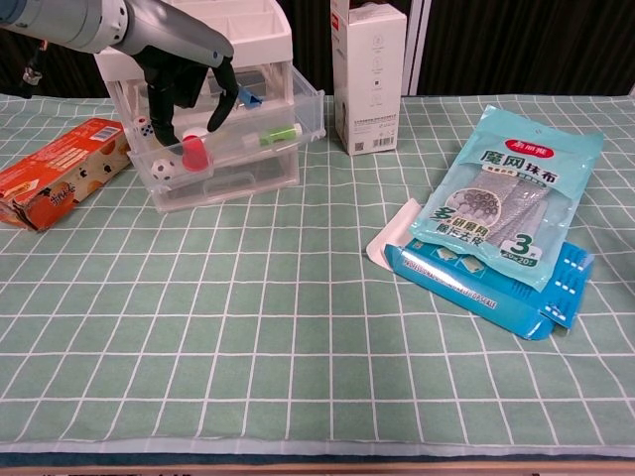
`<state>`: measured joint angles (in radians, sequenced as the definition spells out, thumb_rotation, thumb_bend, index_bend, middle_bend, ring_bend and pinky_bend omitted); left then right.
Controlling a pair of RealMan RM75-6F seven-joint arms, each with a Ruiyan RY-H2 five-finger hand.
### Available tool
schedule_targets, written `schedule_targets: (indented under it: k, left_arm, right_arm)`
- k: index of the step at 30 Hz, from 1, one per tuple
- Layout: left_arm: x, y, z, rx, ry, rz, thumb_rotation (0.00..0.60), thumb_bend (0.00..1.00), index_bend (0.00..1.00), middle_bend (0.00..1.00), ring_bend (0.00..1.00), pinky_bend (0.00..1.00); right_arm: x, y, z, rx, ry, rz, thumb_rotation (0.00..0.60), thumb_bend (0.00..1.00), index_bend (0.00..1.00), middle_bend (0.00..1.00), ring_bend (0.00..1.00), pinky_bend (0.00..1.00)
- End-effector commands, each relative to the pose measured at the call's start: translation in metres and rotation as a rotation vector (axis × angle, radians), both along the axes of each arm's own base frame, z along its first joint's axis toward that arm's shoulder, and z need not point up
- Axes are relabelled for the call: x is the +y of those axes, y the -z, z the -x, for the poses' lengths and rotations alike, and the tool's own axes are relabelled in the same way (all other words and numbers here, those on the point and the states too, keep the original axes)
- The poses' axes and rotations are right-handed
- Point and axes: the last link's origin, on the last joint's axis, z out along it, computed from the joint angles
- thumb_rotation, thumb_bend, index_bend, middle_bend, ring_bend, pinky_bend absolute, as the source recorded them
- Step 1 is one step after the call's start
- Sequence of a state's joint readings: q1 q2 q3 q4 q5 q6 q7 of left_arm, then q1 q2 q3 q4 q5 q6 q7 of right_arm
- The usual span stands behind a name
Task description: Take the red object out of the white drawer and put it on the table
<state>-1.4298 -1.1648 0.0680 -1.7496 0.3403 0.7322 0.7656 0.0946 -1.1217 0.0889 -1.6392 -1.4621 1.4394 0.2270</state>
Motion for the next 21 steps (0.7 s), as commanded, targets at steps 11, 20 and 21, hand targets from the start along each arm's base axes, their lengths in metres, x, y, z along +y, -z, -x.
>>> schedule_targets:
  k: [11,20,21]
  left_arm:
    - [0.0046,-0.0050,-0.0072,0.023,-0.035,0.028,0.600,0.14,0.48,1.00,1.00,1.00]
    - [0.0060,-0.0039,-0.0082,0.075,-0.083,0.049,0.600,0.14,0.47,1.00,1.00,1.00]
    - [0.0062,-0.0039,-0.0084,0.078,-0.085,0.049,0.600,0.14,0.47,1.00,1.00,1.00]
  right_arm:
    - [0.0000,0.0000,-0.0004,-0.004,0.002,0.003,0.600,0.04,0.00,0.00,0.00,0.22]
    - [-0.0004,-0.0006,0.0003,-0.007,0.004,0.006,0.600,0.04,0.00,0.00,0.00,0.22]
    - [-0.0004,-0.0007,0.0004,-0.007,0.004,0.006,0.600,0.04,0.00,0.00,0.00,0.22]
